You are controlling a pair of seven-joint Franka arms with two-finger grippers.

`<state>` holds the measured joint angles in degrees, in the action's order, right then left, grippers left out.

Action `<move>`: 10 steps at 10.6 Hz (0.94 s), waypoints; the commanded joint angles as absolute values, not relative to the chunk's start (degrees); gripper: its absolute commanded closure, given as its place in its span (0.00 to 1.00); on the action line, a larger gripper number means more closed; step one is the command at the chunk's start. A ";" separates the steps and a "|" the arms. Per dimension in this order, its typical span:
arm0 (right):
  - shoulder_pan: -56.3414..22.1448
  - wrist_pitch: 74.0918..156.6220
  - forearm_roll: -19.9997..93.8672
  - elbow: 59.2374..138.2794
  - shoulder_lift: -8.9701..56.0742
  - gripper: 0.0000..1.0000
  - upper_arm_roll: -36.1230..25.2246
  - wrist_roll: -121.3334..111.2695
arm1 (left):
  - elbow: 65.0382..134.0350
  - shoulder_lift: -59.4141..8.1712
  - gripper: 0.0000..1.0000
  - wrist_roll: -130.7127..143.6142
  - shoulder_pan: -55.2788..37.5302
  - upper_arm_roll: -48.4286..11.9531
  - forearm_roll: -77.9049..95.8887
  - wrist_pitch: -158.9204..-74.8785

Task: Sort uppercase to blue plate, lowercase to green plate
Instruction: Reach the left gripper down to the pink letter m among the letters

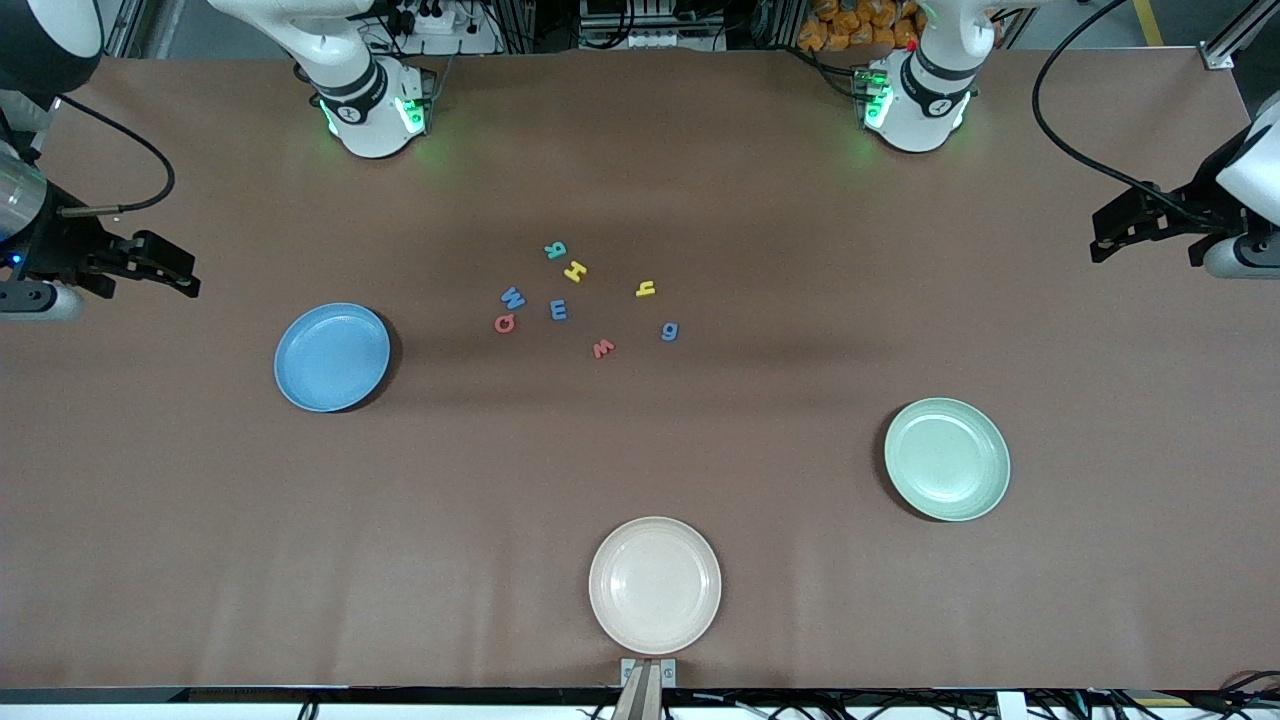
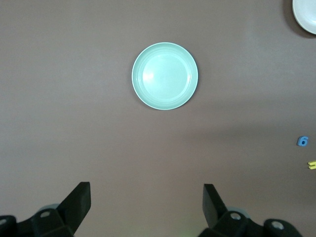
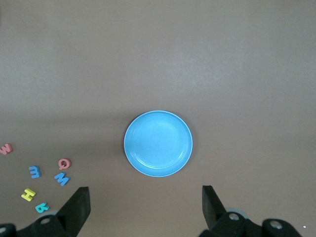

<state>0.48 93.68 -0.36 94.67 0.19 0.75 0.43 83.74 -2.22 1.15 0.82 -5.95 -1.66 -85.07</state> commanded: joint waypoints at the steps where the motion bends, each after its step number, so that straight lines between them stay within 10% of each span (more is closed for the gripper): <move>1: 1.41 93.16 -0.88 94.31 0.09 0.00 1.58 1.23 | 83.06 -1.76 0.00 0.70 0.97 -6.59 -2.82 -83.41; 10: 1.49 92.99 -0.79 94.48 0.09 0.00 1.67 1.23 | 83.76 -13.07 0.00 4.13 -10.08 -7.47 0.17 -90.24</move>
